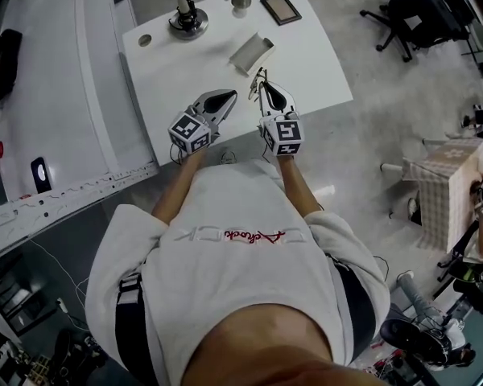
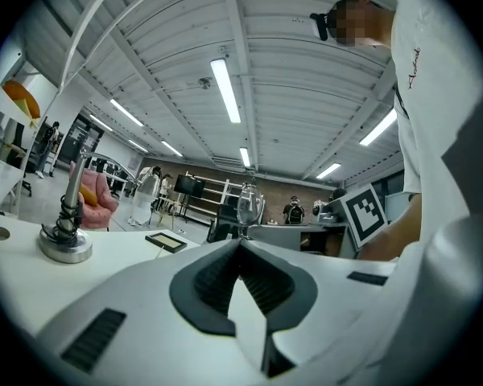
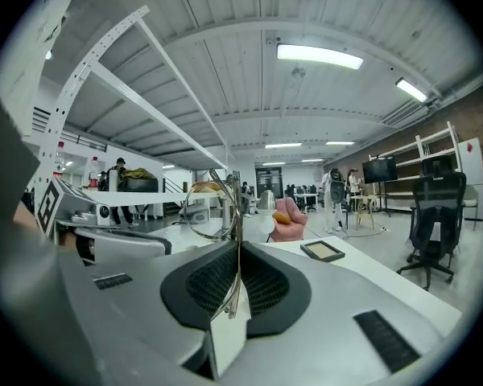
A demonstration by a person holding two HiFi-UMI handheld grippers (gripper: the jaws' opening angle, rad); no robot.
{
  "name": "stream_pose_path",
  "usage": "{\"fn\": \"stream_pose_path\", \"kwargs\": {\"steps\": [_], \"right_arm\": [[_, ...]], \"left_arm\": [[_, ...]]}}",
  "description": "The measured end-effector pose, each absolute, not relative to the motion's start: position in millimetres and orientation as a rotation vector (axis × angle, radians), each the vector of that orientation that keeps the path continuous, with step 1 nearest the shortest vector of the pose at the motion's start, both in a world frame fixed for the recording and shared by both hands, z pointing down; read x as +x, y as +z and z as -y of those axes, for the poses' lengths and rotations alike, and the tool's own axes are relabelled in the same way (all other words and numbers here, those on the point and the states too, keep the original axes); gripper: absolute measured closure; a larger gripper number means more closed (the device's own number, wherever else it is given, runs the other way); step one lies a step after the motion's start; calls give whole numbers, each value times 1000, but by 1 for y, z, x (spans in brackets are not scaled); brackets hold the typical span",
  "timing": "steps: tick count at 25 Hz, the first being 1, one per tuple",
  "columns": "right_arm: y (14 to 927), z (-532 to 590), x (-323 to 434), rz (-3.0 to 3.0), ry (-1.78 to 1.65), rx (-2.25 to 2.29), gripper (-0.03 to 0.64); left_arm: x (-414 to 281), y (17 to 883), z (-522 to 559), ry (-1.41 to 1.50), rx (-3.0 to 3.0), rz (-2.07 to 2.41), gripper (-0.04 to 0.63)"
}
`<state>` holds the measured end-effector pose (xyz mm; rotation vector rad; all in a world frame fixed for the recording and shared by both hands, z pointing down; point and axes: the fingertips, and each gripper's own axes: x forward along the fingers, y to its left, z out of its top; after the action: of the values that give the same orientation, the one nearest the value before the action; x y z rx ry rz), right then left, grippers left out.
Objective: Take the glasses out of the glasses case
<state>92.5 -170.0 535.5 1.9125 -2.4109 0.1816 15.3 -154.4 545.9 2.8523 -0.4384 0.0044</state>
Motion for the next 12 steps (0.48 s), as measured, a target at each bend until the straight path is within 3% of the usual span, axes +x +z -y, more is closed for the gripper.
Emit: {"fn": "stream_pose_path", "kwargs": {"steps": [12], "right_arm": [[538,97,99,2427,215,1897,586]], "left_arm": [[21,548,83,19,2830,489,604]]}}
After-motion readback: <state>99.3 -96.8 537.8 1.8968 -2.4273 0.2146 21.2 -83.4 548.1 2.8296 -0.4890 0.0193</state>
